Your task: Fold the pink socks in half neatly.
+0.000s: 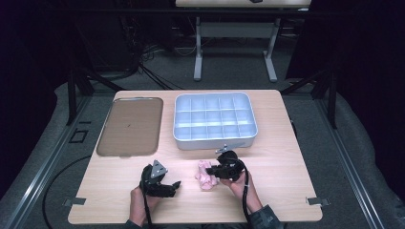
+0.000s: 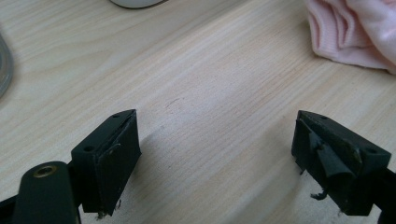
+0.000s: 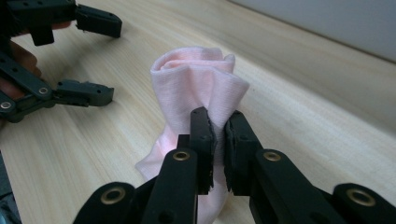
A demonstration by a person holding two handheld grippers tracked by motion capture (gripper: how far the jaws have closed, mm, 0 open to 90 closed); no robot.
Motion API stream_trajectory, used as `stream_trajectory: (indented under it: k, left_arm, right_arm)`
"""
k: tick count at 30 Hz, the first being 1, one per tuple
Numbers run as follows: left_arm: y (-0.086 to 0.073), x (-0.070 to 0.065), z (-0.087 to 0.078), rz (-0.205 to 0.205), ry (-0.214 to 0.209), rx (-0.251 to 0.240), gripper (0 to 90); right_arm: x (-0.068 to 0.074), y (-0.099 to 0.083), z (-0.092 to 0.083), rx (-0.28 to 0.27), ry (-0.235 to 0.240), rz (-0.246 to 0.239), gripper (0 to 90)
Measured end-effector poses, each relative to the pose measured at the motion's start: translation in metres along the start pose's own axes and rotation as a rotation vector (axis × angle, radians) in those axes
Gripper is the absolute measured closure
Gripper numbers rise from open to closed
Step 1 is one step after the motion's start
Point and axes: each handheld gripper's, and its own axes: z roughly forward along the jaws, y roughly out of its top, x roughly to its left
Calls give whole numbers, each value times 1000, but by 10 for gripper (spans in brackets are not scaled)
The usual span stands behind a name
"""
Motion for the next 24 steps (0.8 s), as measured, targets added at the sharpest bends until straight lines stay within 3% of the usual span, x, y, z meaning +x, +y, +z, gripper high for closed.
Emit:
stream_trajectory:
  k: [6, 15, 24]
  left_arm:
    - [0, 0, 0, 1, 0, 0, 150]
    - [0, 0, 0, 0, 0, 0, 149]
    - [0, 0, 0, 1, 0, 0, 149]
  right_arm:
    - [3, 2, -9, -35, -6, -39, 836]
    - [5, 6, -31, -112, -23, -47, 835]
    - [2, 7, -49, -144, -50, -56, 835]
